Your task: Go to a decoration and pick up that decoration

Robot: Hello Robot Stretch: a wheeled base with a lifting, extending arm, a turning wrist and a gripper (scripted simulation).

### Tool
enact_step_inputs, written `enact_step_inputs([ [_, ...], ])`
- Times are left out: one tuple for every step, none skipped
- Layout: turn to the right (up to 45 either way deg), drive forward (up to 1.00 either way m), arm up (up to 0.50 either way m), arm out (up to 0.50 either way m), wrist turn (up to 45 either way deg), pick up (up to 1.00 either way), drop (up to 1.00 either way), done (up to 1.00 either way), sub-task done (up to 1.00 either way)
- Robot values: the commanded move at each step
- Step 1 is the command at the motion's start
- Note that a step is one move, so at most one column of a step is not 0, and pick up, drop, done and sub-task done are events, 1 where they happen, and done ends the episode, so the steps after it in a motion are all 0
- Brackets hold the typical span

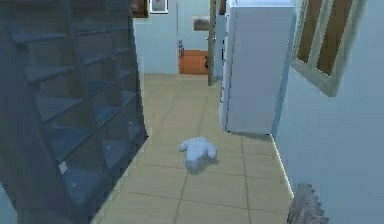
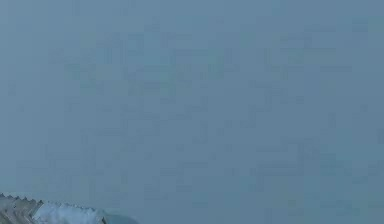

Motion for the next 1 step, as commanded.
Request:
enact_step_inputs([
  [0.0,1.00,0.00,0.00,0.0,0.00,0.00,0.00,0.00],
])
